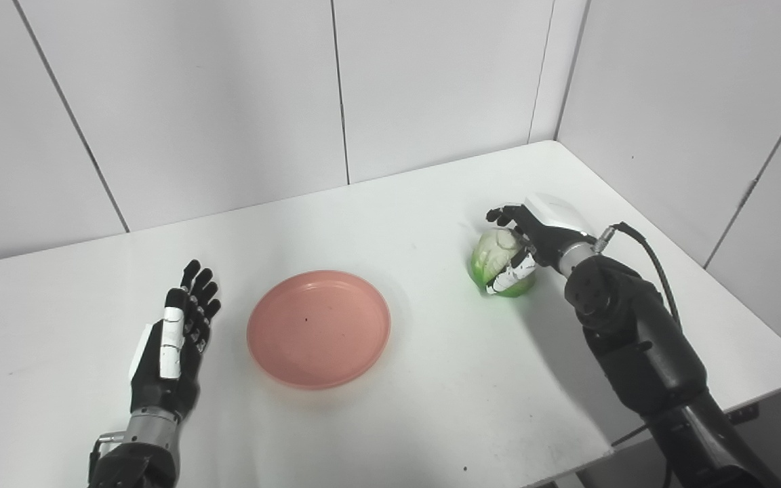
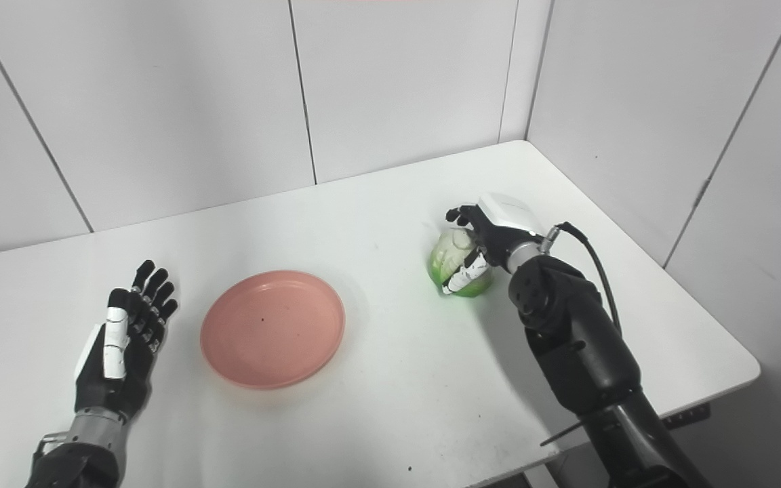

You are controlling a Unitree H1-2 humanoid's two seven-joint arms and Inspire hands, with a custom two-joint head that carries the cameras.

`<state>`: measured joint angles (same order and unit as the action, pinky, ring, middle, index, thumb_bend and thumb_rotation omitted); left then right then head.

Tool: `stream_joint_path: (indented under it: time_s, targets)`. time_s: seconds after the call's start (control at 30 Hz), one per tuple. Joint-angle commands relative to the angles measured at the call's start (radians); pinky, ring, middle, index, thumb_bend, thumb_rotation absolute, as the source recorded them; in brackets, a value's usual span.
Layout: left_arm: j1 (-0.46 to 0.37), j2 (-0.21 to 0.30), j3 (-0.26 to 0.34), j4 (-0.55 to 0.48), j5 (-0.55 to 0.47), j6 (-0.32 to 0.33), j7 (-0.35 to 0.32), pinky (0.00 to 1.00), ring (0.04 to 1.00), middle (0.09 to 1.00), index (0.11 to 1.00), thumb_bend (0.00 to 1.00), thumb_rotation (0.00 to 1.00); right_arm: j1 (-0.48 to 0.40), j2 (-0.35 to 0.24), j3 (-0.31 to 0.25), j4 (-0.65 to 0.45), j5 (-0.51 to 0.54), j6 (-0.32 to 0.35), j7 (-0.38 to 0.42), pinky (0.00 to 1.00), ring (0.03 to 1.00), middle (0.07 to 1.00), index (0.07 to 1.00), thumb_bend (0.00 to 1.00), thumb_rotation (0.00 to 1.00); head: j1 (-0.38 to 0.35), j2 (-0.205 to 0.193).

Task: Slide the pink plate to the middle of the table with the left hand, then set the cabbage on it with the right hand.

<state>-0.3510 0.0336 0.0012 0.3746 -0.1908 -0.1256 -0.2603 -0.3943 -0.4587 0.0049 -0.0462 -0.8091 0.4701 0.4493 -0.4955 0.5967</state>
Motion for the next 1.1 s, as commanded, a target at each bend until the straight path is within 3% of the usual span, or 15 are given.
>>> stream_joint_path:
  time_s: [0.0,0.13,0.2,0.23,0.4,0.43,0.5,0.53,0.73,1.07]
  targets:
    - [0.035,0.005,-0.004,0.018,-0.002,-0.001,-0.010,1.00,1.000,1.000,1.000,0.83,0.98,-0.037,-0.030,-0.004,-0.011,0.006,-0.003,-0.031,0.57,0.667,0.787,0.753,0.83,0.00,0.002,0.001]
    - [0.036,0.009,-0.006,0.018,-0.008,-0.004,-0.021,1.00,1.000,1.000,1.000,0.83,0.98,-0.036,-0.020,-0.013,-0.013,0.001,-0.001,-0.038,0.46,0.562,0.769,0.723,0.80,0.00,0.001,0.002]
    - [0.035,0.007,-0.007,0.020,-0.007,-0.005,-0.018,1.00,1.000,1.000,1.000,0.83,0.98,-0.035,-0.017,-0.016,-0.012,0.002,-0.001,-0.045,0.35,0.459,0.674,0.709,0.79,0.00,0.002,0.002]
    - [0.034,0.006,-0.007,0.019,-0.004,-0.004,-0.013,1.00,1.000,1.000,1.000,0.83,0.98,-0.035,-0.016,-0.017,-0.012,0.001,-0.001,-0.044,0.29,0.384,0.558,0.706,0.66,0.00,0.002,0.003]
    - [0.036,0.007,-0.010,0.011,-0.005,0.003,-0.013,1.00,1.000,1.000,1.000,0.82,0.99,-0.036,-0.015,-0.018,-0.006,0.014,-0.001,-0.075,0.23,0.311,0.481,0.673,0.57,0.00,0.003,0.004]
    - [0.036,0.006,-0.010,0.009,-0.006,0.007,-0.012,1.00,1.000,1.000,1.000,0.82,0.99,-0.036,-0.014,-0.016,-0.007,0.010,-0.001,-0.082,0.22,0.296,0.478,0.566,0.54,0.00,0.003,0.004]
    - [0.037,0.005,-0.011,0.005,-0.005,0.014,-0.009,1.00,1.000,1.000,1.000,0.83,0.99,-0.033,-0.019,-0.007,-0.009,0.009,-0.008,-0.105,0.21,0.299,0.478,0.510,0.53,0.00,0.003,0.005]
    - [0.037,0.005,-0.011,0.004,-0.005,0.015,-0.010,1.00,1.000,1.000,1.000,0.83,0.99,-0.032,-0.022,-0.004,-0.008,0.012,-0.011,-0.118,0.25,0.347,0.467,0.528,0.52,0.00,0.003,0.005]
    - [0.038,0.006,-0.013,-0.002,0.001,0.017,-0.007,1.00,1.000,1.000,1.000,0.82,0.99,-0.030,-0.022,0.008,-0.009,0.007,-0.010,-0.180,0.35,0.425,0.506,0.494,0.52,0.00,0.006,0.008]
    - [0.038,0.009,-0.019,-0.005,0.003,0.016,-0.007,1.00,1.000,1.000,1.000,0.81,1.00,-0.030,-0.019,0.010,-0.031,0.019,-0.014,-0.248,0.28,0.383,0.461,0.518,0.52,0.00,0.010,0.009]
